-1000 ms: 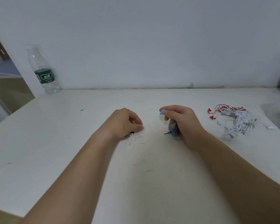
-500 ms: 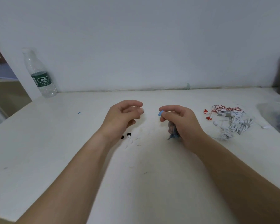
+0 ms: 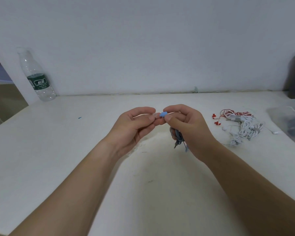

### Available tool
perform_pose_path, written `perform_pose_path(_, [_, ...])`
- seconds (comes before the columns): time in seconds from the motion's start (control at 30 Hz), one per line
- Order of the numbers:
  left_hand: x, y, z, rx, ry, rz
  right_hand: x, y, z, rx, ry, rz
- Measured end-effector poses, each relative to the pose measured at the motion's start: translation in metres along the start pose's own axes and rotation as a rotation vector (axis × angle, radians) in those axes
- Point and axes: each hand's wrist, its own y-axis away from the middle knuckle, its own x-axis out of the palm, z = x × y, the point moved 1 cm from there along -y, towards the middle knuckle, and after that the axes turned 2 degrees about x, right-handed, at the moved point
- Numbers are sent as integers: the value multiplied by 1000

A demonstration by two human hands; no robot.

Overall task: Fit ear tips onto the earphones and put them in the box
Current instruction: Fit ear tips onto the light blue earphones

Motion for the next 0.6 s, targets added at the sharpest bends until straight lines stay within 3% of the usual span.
perform_pose_path(0.6, [1, 0, 2, 52, -130, 37, 1, 0, 0, -43, 138, -43])
